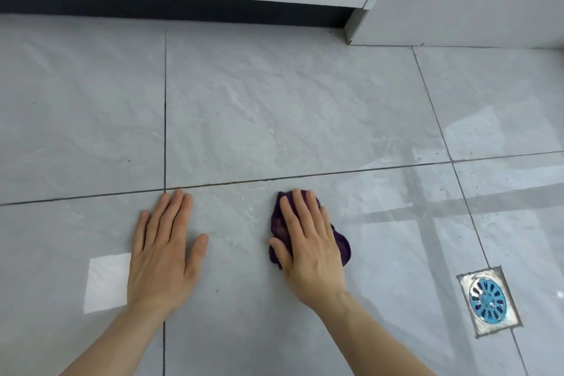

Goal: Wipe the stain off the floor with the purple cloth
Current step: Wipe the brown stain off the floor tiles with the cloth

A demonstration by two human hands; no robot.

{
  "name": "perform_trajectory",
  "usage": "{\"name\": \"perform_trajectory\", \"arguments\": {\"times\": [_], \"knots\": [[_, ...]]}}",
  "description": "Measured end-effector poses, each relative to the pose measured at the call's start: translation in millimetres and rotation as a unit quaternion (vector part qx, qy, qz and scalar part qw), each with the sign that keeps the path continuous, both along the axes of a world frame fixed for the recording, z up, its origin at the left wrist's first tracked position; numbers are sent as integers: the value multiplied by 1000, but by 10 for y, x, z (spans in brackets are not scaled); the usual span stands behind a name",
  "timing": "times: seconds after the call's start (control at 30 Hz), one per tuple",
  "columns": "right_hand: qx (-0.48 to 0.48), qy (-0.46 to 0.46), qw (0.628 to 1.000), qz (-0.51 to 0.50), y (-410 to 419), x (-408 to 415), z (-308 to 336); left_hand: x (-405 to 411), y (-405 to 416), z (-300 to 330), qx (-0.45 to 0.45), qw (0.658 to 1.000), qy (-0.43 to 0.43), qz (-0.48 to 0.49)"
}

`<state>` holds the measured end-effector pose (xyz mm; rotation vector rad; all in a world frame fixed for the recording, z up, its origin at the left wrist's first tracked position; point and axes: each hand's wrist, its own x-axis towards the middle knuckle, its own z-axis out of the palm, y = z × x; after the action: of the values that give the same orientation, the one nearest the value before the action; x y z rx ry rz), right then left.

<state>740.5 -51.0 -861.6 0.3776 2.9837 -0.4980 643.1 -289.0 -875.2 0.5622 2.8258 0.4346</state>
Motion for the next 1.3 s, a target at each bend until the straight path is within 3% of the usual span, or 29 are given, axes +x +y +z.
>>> {"name": "perform_trajectory", "arguments": {"times": [0.13, 0.27, 0.4, 0.53, 0.63, 0.77, 0.9, 1.1, 1.3], "knots": [[-53, -17, 995, 86, -320, 260, 79, 45, 96, 189, 50, 998, -11, -38], [-135, -16, 984, 116, -309, 437, 207, 317, 319, 428, 106, 974, -61, -190], [-88, -18, 990, 112, -76, 566, 251, 554, 429, 401, 57, 960, -87, -260], [-46, -23, 993, 111, -46, 618, 287, 672, 462, 385, 10, 965, -57, -256], [-66, -19, 993, 100, -151, 642, 316, 791, 441, 404, 35, 966, -28, -255], [-77, -33, 991, 104, -266, 728, 347, 972, 388, 429, 0, 967, -31, -254], [-89, -76, 986, 116, -302, 775, 389, 1022, 334, 495, -26, 965, -77, -250], [-120, -244, 955, 117, -272, 758, 825, 1000, 358, 946, -32, 945, -247, -212], [-194, -223, 954, 45, -252, 690, 1866, 791, 367, 2093, -29, 953, -255, -159]]}}
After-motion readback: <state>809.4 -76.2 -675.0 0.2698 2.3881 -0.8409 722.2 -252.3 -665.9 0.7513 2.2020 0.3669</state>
